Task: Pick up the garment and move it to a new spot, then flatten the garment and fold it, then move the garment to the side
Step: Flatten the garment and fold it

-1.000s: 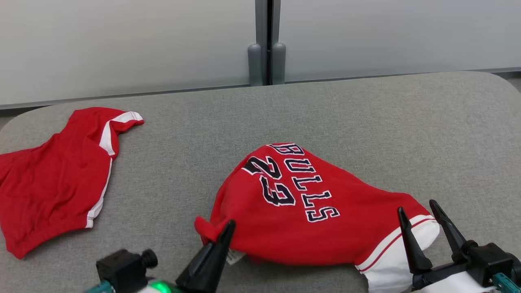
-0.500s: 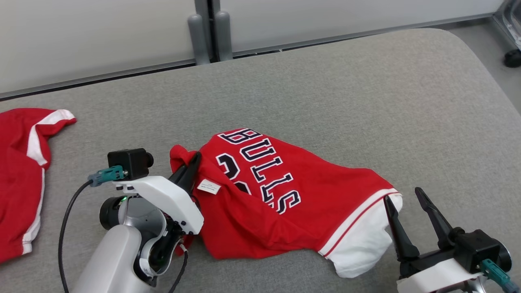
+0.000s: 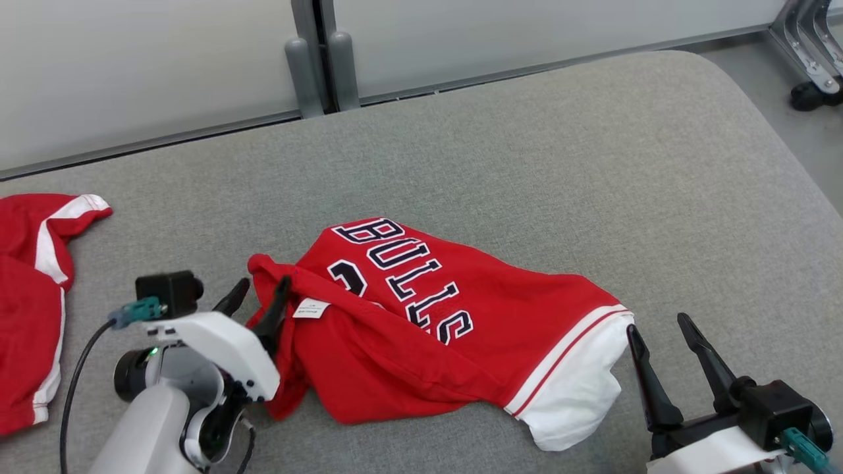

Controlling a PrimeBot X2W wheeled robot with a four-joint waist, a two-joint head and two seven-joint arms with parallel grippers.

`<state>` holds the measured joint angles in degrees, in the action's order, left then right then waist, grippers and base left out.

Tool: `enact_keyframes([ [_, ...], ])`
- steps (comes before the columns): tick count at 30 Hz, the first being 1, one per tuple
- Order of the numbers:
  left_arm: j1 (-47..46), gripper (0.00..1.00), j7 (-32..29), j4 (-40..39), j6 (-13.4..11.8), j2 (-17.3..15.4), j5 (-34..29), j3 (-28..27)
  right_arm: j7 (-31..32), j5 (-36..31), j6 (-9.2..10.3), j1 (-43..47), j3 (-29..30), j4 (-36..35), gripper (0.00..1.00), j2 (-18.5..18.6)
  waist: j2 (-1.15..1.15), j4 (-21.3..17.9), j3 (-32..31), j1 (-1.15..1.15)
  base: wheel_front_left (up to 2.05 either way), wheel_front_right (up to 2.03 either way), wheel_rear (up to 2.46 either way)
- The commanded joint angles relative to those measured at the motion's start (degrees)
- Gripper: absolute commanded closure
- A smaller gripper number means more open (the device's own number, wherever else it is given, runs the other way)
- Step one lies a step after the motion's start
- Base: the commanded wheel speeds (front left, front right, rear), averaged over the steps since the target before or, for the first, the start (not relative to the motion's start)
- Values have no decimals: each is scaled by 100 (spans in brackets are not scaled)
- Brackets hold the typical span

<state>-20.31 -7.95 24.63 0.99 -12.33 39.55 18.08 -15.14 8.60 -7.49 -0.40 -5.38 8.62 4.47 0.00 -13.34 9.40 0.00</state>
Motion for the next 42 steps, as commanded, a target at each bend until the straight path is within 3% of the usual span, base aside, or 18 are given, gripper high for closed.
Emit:
enact_keyframes([
  [1, 286, 0, 103, -118, -79, -181, 14, -105, -1, -30, -1, 109, 31, 21, 0, 61, 0, 152, -213, 0, 0, 0, 0],
  [9, 1232, 0, 502, -810, -396, -381, 84, -414, -1, -65, -1, 320, 57, 24, 0, 130, 0, 415, -636, 0, 0, 0, 0],
  [17, 2516, 0, 1506, -2380, -709, -16, -50, -490, -1, -123, -1, 560, 131, -115, 0, 167, 0, 591, -982, 0, 0, 0, 0],
  [22, 3212, 0, 1998, -2806, -915, 119, -448, -310, -1, -168, -1, 705, 267, -263, 0, 133, 0, 748, -1058, 0, 0, 0, 0],
  [28, 3353, 0, 2131, -2717, -789, 357, -648, 130, -1, -186, -1, 731, 236, -289, 0, 117, 0, 869, -1033, 0, 0, 0, 0],
  [36, 2454, 0, 1595, -2012, -299, 633, -572, 801, -1, -159, 0, 491, 84, -288, 0, 133, 0, 786, -766, 0, 0, 0, 0],
  [42, 1677, 0, 1272, -925, -390, 767, -404, 767, -1, -115, -1, 314, 45, -247, 0, 127, 0, 535, -489, 0, 0, 0, 0],
])
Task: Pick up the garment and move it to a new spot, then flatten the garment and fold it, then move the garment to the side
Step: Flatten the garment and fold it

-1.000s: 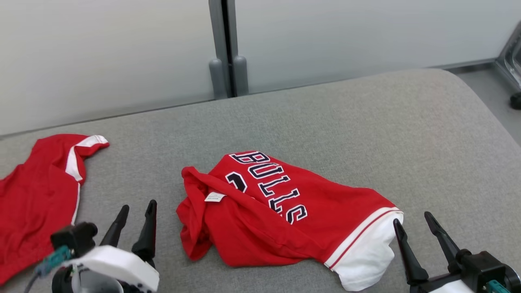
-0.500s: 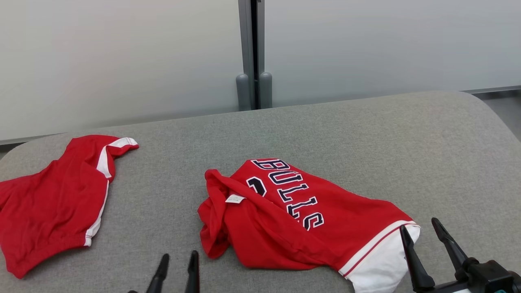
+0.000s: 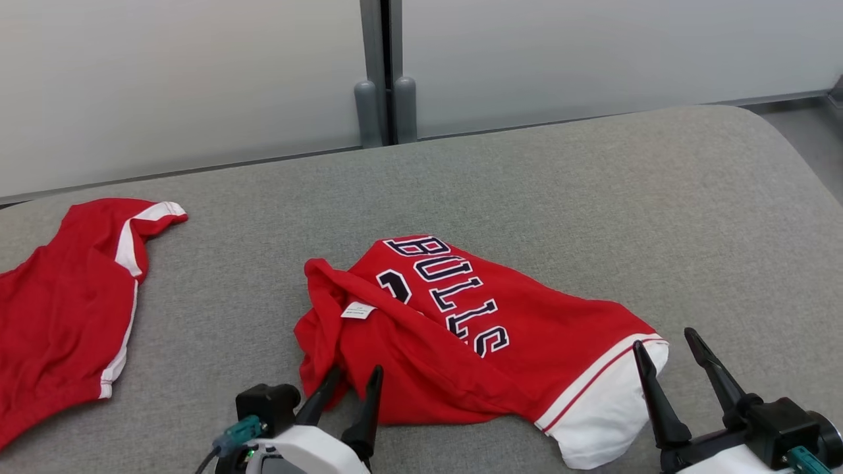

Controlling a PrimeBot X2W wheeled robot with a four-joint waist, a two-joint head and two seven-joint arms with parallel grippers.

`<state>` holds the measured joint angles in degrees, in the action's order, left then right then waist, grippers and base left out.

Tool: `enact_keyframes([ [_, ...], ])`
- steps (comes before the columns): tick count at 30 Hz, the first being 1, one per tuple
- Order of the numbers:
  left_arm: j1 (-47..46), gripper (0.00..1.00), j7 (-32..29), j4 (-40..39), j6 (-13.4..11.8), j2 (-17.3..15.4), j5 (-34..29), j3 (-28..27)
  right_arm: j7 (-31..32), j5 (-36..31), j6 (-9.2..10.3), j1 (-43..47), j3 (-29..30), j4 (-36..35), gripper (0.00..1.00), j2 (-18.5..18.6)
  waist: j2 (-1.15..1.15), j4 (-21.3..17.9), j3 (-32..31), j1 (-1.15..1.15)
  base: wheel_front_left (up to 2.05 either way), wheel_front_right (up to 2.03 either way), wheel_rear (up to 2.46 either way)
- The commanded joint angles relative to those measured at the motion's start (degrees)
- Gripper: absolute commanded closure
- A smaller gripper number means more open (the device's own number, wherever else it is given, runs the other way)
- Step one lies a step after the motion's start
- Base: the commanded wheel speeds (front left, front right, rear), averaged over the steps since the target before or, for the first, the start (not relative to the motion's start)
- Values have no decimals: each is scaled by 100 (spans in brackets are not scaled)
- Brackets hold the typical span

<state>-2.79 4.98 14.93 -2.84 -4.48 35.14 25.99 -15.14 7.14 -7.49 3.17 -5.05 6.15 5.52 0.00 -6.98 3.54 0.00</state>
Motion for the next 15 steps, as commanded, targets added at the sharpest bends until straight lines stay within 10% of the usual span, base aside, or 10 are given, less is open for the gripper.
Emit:
enact_keyframes([
  [1, -168, 0, -49, 195, -36, -6, 81, -71, -1, 36, -1, -49, 19, 8, 0, 15, 0, -135, 128, 0, 0, 0, 0],
  [10, -742, 4, -60, 795, 99, -105, 150, -200, -1, 57, -1, -100, 48, 46, 0, -24, 0, -275, 239, 0, 0, 0, 0],
  [11, -749, 76, -107, 820, 167, -115, 159, -155, -1, 58, -1, -102, 53, 50, 0, -26, 0, -279, 237, 0, 0, 0, 0],
  [12, -750, 100, -145, 829, 225, -113, 209, -133, -1, 58, -1, -102, 62, 52, 0, -30, 0, -280, 234, 0, 0, 0, 0],
  [15, -649, 100, -288, 711, 340, -117, 274, -49, -1, 50, -1, -94, 97, 48, 0, -40, 0, -252, 208, 0, 0, 0, 0],
])
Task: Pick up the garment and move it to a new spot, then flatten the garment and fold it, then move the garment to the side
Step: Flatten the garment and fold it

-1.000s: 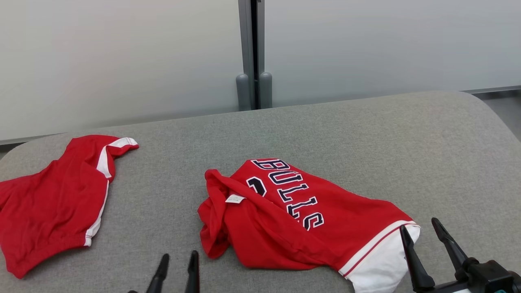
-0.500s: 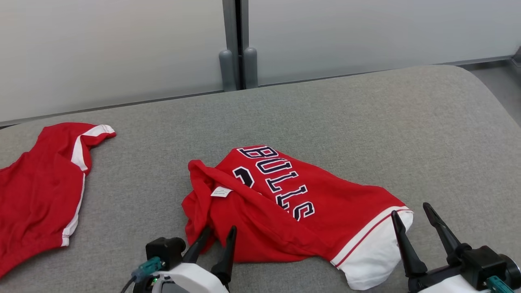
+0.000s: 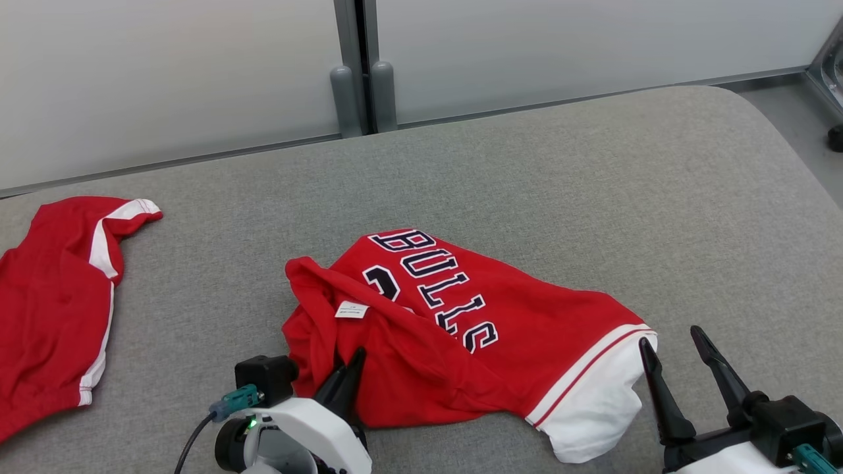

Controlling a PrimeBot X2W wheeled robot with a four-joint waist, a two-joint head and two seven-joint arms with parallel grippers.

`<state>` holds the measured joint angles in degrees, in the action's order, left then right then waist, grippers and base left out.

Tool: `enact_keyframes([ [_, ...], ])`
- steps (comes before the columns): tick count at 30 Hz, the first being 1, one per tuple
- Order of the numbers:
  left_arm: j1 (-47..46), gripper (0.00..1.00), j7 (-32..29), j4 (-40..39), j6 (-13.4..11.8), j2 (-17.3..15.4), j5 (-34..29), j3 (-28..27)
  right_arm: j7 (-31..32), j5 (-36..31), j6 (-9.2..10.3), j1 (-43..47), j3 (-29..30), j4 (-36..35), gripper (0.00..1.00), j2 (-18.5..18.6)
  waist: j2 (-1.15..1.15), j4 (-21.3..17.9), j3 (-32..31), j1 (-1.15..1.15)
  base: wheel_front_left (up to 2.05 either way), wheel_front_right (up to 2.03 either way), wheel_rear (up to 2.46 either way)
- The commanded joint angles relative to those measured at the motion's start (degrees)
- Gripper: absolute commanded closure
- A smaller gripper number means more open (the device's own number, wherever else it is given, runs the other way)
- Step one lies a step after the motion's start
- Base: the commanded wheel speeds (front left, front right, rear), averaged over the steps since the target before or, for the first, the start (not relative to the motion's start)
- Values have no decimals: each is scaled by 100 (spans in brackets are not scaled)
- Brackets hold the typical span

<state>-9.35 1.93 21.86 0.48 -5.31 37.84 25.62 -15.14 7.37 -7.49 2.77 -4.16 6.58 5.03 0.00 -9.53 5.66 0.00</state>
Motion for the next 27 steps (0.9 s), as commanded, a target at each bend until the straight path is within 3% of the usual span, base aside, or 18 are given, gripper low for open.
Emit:
enact_keyframes([
  [1, 64, 100, -6, -78, 26, -31, 29, 1, -1, 24, -1, -32, 34, -2, 0, 10, 0, 29, -19, 0, 0, 0, 0],
  [7, 628, 100, -143, -1068, 43, -220, 110, 110, -1, -3, -1, 151, 113, 22, 0, 30, 0, 258, -185, 0, 0, 0, 0],
  [12, 1602, 100, -290, -1990, 45, -758, 217, 92, -1, 14, -1, 240, 129, 10, 0, 43, 0, 460, -306, 0, 0, 0, 0],
  [16, 2410, 100, -206, -2092, 141, -996, 347, 150, -1, 32, -1, 265, 138, -6, 0, 78, 0, 678, -314, 0, 0, 0, 0],
  [17, 2484, 87, -143, -2035, 183, -1006, 321, 191, -1, 34, -1, 265, 130, -2, 0, 82, 0, 713, -313, 0, 0, 0, 0],
  [18, 2529, 61, -68, -1963, 227, -974, 305, 239, -1, 36, -1, 265, 141, 3, 0, 88, 0, 755, -316, 0, 0, 0, 0],
  [19, 2553, 24, -3, -1913, 283, -917, 303, 302, -1, 40, 0, 266, 128, 10, 0, 94, 0, 785, -321, 0, 0, 0, 0],
  [20, 2551, 5, 52, -1872, 327, -866, 297, 363, -1, 41, -1, 271, 112, 23, 0, 109, 0, 811, -332, 0, 0, 0, 0],
  [21, 2532, 0, 112, -1848, 368, -803, 323, 401, -1, 40, -1, 276, 109, 36, 0, 118, 0, 831, -347, 0, 0, 0, 0],
  [27, 2311, 0, 314, -2048, 428, -653, 396, 353, -1, 35, -1, 302, 65, 68, 0, 153, 0, 849, -447, 0, 0, 0, 0],
])
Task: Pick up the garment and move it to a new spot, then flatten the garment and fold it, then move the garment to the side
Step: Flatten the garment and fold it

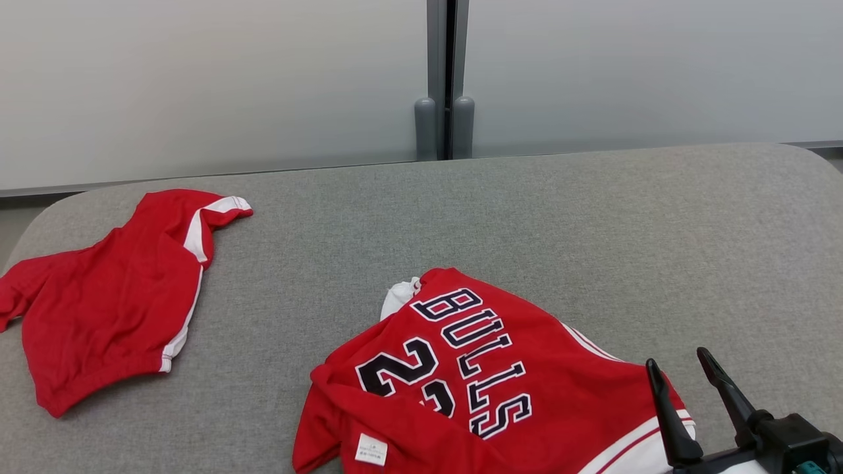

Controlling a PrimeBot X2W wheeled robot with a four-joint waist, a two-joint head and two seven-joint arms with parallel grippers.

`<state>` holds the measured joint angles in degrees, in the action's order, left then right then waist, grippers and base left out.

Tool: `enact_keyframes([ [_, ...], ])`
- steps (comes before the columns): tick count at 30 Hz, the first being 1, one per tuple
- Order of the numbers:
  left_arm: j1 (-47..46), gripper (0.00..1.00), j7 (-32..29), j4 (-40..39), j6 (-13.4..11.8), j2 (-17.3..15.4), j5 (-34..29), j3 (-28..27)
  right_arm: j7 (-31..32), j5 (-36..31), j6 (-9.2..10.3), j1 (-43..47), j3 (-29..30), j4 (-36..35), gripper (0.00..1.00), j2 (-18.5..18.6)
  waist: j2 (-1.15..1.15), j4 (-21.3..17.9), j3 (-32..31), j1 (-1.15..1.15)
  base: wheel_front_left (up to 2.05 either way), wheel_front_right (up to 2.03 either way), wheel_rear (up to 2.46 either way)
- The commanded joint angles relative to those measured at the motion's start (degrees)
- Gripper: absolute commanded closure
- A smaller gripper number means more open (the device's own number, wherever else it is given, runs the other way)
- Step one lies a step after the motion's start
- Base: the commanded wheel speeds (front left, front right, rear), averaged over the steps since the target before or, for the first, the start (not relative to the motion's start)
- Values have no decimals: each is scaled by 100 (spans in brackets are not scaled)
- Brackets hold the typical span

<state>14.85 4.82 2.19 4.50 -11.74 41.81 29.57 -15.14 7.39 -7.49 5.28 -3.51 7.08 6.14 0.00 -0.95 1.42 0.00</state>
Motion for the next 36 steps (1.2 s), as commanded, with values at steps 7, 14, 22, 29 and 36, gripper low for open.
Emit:
enact_keyframes([
  [7, -473, 0, -111, 42, 12, -69, 155, -240, -1, 47, -1, 60, -97, 39, 0, 52, 0, -116, -60, 0, 0, 0, 0],
  [14, -808, 0, -233, 643, -132, 72, 252, -301, -1, 69, -1, -32, -97, 50, 0, 22, 0, -433, -18, 0, 0, 0, 0],
  [22, -436, 0, -13, 431, -729, -72, 120, -630, -1, 54, -1, 95, 25, 20, 0, 17, 0, -623, -41, 0, 0, 0, 0],
  [29, -148, 3, -480, -59, -864, -405, 282, -661, -1, 55, -1, 52, 5, 2, 0, -3, 0, -559, -17, 0, 0, 0, 0],
  [36, -441, 88, -830, 276, -663, -277, 536, -517, -1, 63, -1, -45, -55, 12, 0, 26, 0, -550, 22, 0, 0, 0, 0],
])
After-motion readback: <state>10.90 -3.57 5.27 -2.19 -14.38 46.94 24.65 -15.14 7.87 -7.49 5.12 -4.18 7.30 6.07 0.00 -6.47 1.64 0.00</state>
